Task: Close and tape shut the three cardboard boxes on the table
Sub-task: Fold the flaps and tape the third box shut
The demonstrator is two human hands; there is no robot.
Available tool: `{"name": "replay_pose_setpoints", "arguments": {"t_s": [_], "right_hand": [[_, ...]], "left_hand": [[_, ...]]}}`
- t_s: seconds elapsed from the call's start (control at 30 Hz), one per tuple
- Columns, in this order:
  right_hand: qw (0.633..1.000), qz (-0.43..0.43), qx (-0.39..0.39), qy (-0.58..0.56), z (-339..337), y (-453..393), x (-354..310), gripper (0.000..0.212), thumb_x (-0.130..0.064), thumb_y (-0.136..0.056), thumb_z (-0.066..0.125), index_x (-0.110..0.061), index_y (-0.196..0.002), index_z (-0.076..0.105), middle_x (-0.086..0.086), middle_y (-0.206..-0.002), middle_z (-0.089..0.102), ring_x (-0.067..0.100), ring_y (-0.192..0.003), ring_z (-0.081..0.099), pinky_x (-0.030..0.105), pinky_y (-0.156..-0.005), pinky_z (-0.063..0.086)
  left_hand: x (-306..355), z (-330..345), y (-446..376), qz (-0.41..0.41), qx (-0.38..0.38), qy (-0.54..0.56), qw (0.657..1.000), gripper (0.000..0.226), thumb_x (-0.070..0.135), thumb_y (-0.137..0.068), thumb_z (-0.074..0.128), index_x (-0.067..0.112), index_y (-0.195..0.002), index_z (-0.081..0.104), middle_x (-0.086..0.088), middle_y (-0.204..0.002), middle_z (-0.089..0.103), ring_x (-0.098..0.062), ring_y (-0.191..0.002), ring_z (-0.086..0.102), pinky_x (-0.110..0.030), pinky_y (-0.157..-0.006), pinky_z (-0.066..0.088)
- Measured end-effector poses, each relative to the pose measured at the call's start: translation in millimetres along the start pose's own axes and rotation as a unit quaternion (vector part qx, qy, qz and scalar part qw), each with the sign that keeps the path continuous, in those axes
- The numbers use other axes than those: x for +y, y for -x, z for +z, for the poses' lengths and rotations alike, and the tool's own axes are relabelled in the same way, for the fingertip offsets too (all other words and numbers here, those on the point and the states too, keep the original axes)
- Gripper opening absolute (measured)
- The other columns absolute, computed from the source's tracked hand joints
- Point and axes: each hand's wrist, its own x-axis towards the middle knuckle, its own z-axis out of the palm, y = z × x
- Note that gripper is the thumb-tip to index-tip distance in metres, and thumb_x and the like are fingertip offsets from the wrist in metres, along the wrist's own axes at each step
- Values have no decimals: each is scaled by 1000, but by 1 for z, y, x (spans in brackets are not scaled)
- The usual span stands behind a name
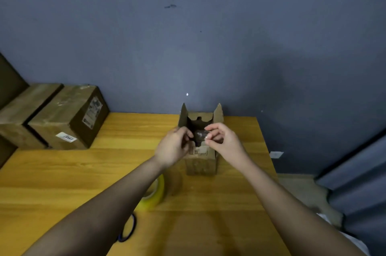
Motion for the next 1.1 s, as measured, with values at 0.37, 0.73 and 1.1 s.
{"name": "replay_pose_setpoints", "arguments": {"t_s": [0.37,0.73,1.1], "right_hand": [[979,-56,-17,197,23,12,14,56,-14,-87,68,-29,-136,45,-19,-91,57,-1,-87,57,24,-106,25],[972,-66,63,217,45,20,24,53,-10,-87,67,-22,-134,47,-19,-93,56,-6,-92,50,20,-108,16],[993,24,76,91,37,1,28,70,-10,-86,68,-24,-143,30,-11,-83,63,1,-88,59,47,-110,33]], "left_hand": [[-14,11,-29,59,-155,-197,966,30,31,-91,51,26,-119,59,5,-138,48,-16,-145,14,-52,-117,-6],[-20,7,-36,56,-211,-105,970,23,22,-91,55,31,-112,58,9,-116,62,-16,-132,38,-54,-113,-9],[-19,11,-35,17,-227,-76,971,22,22,-90,57,34,-108,63,11,-120,62,-18,-132,40,-56,-112,-6]]}}
